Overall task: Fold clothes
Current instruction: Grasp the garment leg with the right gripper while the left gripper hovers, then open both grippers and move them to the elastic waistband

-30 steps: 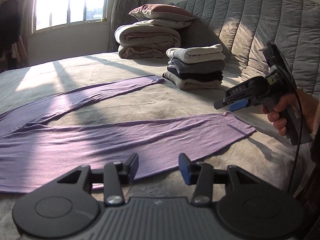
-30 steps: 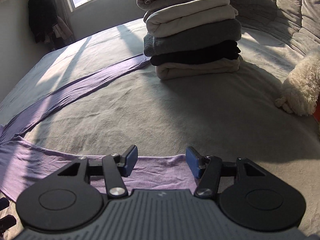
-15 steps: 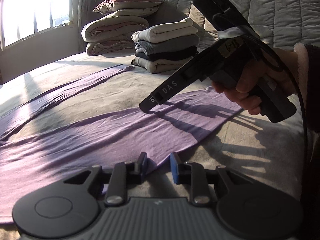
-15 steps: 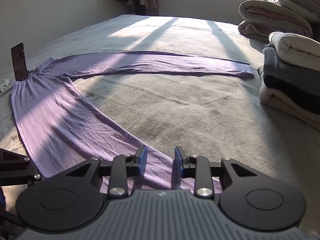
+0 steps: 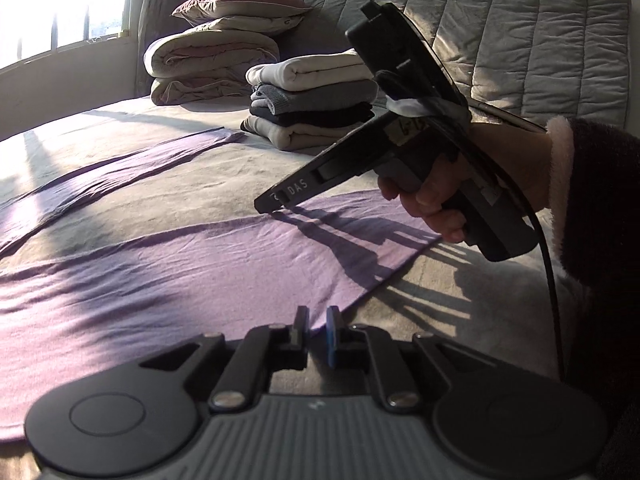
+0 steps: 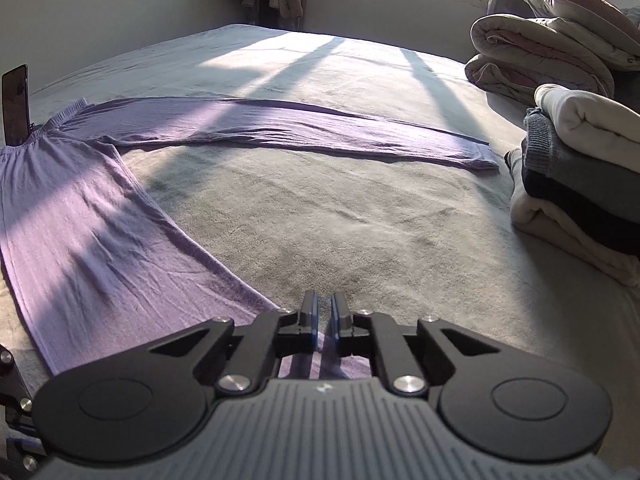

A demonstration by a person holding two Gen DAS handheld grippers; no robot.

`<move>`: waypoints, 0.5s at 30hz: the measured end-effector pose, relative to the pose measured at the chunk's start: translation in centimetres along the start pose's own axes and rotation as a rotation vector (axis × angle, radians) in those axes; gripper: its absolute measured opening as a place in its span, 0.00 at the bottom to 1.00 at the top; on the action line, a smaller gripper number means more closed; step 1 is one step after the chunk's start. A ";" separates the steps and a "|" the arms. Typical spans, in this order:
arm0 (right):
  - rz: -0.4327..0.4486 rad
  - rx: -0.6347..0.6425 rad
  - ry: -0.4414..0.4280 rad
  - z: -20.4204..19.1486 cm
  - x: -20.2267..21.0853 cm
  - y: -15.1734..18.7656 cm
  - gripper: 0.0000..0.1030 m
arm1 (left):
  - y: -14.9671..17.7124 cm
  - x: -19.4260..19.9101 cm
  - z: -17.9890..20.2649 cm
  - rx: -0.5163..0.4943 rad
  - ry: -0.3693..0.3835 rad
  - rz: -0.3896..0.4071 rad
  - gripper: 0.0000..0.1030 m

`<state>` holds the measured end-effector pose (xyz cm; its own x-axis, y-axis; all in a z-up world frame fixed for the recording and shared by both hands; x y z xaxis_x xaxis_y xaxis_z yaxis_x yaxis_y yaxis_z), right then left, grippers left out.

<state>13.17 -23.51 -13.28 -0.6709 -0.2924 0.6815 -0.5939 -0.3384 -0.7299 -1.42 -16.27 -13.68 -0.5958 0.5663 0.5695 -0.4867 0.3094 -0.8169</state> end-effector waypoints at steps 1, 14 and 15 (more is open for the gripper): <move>0.006 -0.003 -0.006 -0.2 0.2 -0.1 0.16 | -0.2 0.3 -0.3 0.020 0.000 0.014 0.38; 0.013 0.049 -0.011 -0.4 2.4 2.8 0.55 | 1.8 1.4 -3.0 0.055 -0.049 -0.017 0.60; 0.020 0.025 0.005 0.5 3.0 3.1 0.55 | 1.9 1.8 -3.1 0.055 -0.045 -0.010 0.60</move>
<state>9.54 -25.90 -13.48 -0.6850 -0.2948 0.6662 -0.5690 -0.3546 -0.7420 -1.45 -12.33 -14.47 -0.6181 0.5279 0.5824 -0.5267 0.2719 -0.8054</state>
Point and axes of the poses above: each gripper's, at about its wrist camera, not at the fingertips, and x roughly against the way its jaws point, z to its right, y to its underside, the point moved 10 cm from there along -x, roughly the way its jaws point, and after that the axes turned 2 degrees about -z, right-handed, at the moved point
